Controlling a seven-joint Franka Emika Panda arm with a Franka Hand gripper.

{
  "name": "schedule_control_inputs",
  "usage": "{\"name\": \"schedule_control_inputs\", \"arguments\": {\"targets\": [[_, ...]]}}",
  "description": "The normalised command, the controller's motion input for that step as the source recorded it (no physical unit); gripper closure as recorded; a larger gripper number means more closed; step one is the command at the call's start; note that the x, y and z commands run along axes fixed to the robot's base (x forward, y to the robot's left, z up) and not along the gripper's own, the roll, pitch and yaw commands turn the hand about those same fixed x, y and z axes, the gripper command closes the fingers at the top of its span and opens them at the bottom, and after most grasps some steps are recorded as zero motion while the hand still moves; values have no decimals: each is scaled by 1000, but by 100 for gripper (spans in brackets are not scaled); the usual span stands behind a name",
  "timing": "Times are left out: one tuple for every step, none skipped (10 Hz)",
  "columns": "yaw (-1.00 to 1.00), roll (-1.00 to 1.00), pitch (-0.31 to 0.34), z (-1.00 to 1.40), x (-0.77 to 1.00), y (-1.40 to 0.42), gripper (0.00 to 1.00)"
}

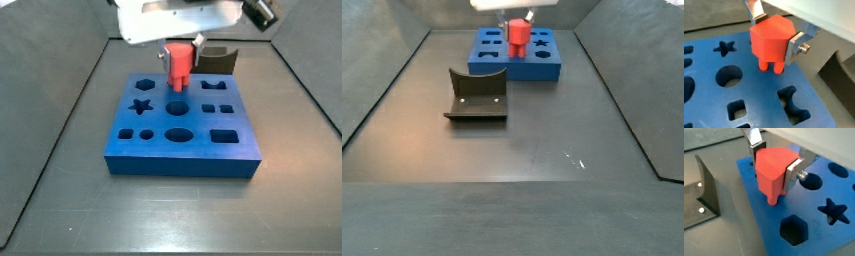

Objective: Insert the 3 prong object.

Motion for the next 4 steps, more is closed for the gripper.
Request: {"name": "schedule_control_inputs", "arguments": {"targets": [[343,136,0,-646,40,0,100],[343,127,0,-537,160,-9,100],[86,57,0,-269,117,0,100],[0,0,0,0,0,0,100]]}}
